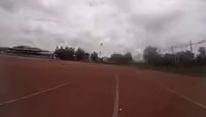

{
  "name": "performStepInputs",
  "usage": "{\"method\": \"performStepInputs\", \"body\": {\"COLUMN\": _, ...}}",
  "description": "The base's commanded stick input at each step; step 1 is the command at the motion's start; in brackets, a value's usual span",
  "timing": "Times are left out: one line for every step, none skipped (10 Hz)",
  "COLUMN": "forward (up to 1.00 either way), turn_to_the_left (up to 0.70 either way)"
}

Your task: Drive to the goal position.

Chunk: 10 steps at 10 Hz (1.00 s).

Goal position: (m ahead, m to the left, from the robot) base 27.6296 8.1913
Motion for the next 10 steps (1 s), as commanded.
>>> {"method": "performStepInputs", "body": {"forward": 0.70, "turn_to_the_left": -0.30}}
{"method": "performStepInputs", "body": {"forward": 0.70, "turn_to_the_left": -0.13}}
{"method": "performStepInputs", "body": {"forward": 0.70, "turn_to_the_left": 0.00}}
{"method": "performStepInputs", "body": {"forward": 0.70, "turn_to_the_left": 0.00}}
{"method": "performStepInputs", "body": {"forward": 0.70, "turn_to_the_left": 0.00}}
{"method": "performStepInputs", "body": {"forward": 0.70, "turn_to_the_left": 0.00}}
{"method": "performStepInputs", "body": {"forward": 0.70, "turn_to_the_left": 0.00}}
{"method": "performStepInputs", "body": {"forward": 0.70, "turn_to_the_left": 0.00}}
{"method": "performStepInputs", "body": {"forward": 0.70, "turn_to_the_left": 0.00}}
{"method": "performStepInputs", "body": {"forward": 0.70, "turn_to_the_left": 0.00}}
